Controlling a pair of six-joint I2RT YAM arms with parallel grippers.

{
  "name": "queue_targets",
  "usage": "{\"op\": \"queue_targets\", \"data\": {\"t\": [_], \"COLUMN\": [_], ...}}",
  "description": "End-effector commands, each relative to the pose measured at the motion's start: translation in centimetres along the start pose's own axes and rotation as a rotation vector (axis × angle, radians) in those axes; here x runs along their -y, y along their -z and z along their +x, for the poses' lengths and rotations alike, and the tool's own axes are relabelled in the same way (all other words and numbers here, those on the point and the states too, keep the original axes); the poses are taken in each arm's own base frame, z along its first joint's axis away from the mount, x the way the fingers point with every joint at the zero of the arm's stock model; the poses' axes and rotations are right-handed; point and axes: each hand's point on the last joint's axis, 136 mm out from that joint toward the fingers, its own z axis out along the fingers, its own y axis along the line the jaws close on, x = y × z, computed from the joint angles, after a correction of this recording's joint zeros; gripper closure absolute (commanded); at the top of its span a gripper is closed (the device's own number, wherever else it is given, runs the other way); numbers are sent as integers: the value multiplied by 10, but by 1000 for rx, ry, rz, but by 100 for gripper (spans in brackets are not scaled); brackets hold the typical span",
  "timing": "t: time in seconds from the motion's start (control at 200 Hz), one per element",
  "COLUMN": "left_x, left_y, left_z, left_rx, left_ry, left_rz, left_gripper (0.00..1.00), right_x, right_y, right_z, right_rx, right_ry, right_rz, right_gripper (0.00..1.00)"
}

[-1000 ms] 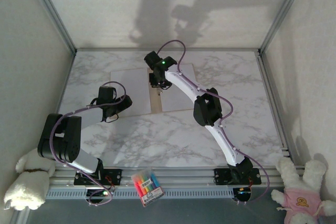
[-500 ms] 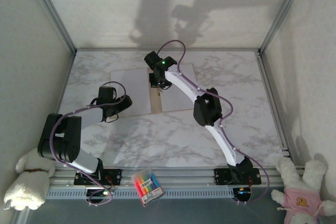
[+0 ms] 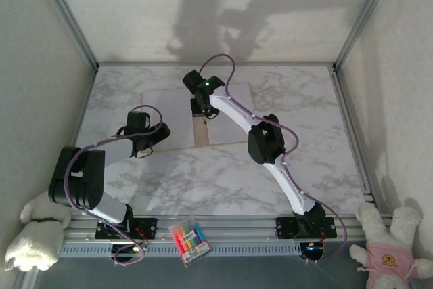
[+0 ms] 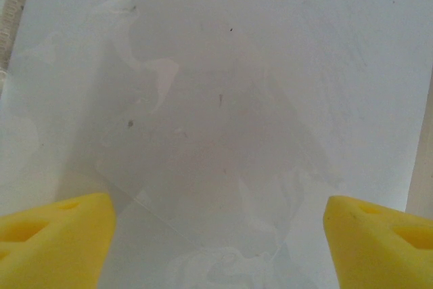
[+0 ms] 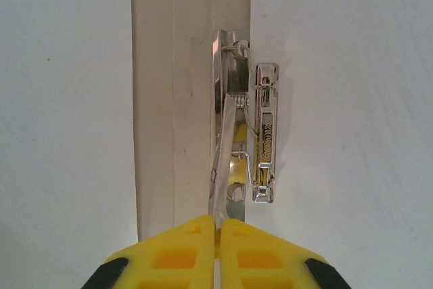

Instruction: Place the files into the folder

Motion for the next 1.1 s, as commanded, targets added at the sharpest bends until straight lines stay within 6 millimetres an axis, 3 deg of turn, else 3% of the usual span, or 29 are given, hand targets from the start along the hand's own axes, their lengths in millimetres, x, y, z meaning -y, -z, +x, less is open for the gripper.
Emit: {"op": "queue_targets", "data": {"t": [0.0,1.092], "left_x": [-15,-18], "left_y": [-7,-9], "left_z": [19,22], "left_rx": [-79,-89], "left_ry": [15,18], "left_rz": [-43,-53], "left_gripper": [18,18], "right_x": [5,25], "right_y": [9,-19], "right_z": [13,41], "right_rx": [-27,-87], "right_ry": [35,86], "right_rz": [41,159], "right_gripper": [93,98]}}
